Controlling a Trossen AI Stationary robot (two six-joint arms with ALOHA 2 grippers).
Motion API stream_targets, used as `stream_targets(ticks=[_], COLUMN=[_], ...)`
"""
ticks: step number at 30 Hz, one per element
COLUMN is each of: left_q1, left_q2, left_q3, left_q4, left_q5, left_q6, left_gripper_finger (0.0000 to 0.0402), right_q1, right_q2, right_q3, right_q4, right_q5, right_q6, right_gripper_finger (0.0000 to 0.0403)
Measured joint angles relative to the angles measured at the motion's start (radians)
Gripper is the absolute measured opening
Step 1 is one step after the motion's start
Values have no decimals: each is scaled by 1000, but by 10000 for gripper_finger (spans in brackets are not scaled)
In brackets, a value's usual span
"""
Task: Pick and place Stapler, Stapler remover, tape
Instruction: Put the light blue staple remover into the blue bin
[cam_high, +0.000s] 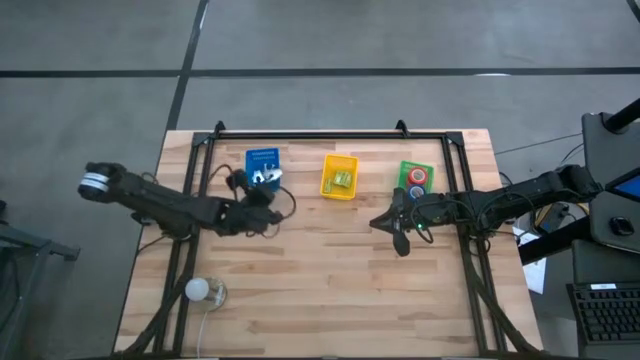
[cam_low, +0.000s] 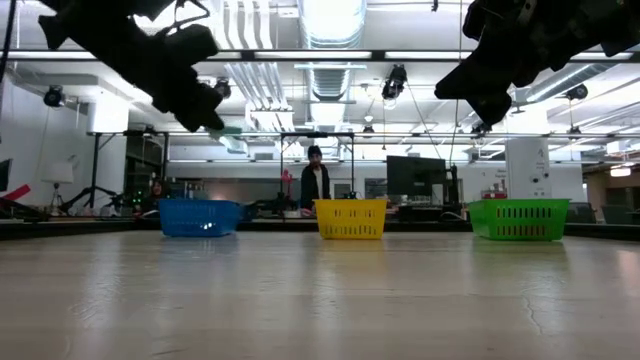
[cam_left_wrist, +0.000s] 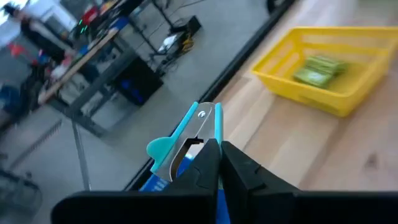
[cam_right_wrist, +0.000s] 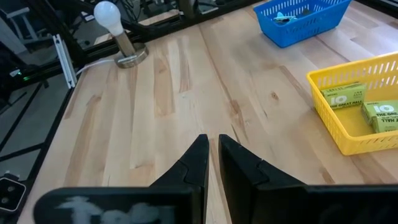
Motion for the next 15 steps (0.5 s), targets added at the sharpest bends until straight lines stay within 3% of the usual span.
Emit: stream_targets(ticks=[5, 8, 15], left_q1=[72, 131, 247], left_q2=[-77, -107, -117], left_q3=[-82, -130, -202], left_q4=[0, 2, 55], left_q5=[6, 74, 153], left_q6=[-116, -203, -239], left_gripper_finger=[12, 12, 13], right_q1=[0, 0, 0], right_q2=[0, 0, 0], right_q3=[0, 0, -1], right_q4=[0, 0, 5], right_q5=[0, 0, 1], right_q6=[0, 0, -2], right_gripper_finger=[34, 34, 34])
